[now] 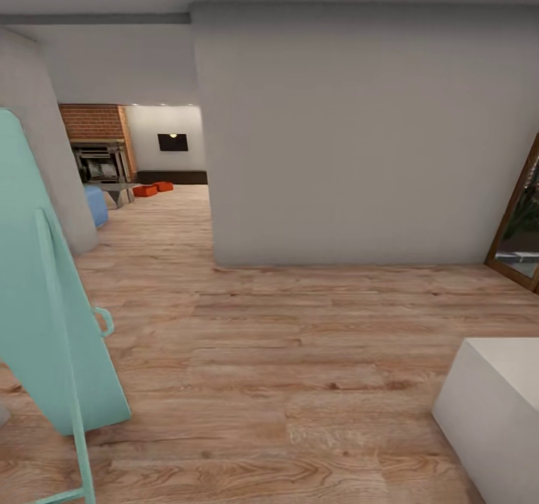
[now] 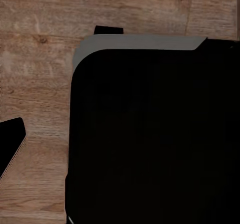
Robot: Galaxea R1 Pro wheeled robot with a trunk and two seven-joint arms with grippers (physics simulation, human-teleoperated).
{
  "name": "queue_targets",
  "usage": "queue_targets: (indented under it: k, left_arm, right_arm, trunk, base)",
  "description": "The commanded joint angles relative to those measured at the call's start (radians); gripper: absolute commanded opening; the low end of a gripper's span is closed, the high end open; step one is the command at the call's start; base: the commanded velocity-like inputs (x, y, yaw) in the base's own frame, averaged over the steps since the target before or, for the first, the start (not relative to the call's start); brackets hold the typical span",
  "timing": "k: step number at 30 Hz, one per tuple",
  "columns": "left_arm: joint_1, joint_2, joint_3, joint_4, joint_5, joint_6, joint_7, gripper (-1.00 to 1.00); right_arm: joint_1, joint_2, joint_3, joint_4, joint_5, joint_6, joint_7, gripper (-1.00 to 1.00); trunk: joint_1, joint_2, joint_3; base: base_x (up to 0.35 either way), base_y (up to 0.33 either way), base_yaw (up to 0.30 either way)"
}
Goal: Move the two storage containers from the living room to the garage. In the garage, place one container on the floor and stack the other container on top of it (either order is fine).
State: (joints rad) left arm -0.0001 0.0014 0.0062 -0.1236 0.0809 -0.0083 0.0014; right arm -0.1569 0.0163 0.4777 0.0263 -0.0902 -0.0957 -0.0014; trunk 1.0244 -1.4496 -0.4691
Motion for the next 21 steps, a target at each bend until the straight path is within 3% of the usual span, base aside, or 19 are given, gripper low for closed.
queue_targets:
  k: [1, 21]
  left_arm:
    - [-0.001, 0.000, 0.000, -0.001, 0.009, -0.001, 0.000, 1.00]
    - [0.000, -0.002, 0.000, -0.001, 0.009, -0.001, 0.000, 1.00]
  right_arm:
    - [-0.001, 0.001, 0.008, 0.003, -0.009, -0.006, 0.000, 1.00]
    - [-0.001, 0.002, 0.009, 0.003, -0.009, -0.006, 0.000, 1.00]
  trunk:
    - [0.001, 0.000, -0.001]
    - [0.001, 0.000, -0.001]
  base:
    - [0.322, 0.000, 0.000]
    - [0.322, 0.000, 0.000]
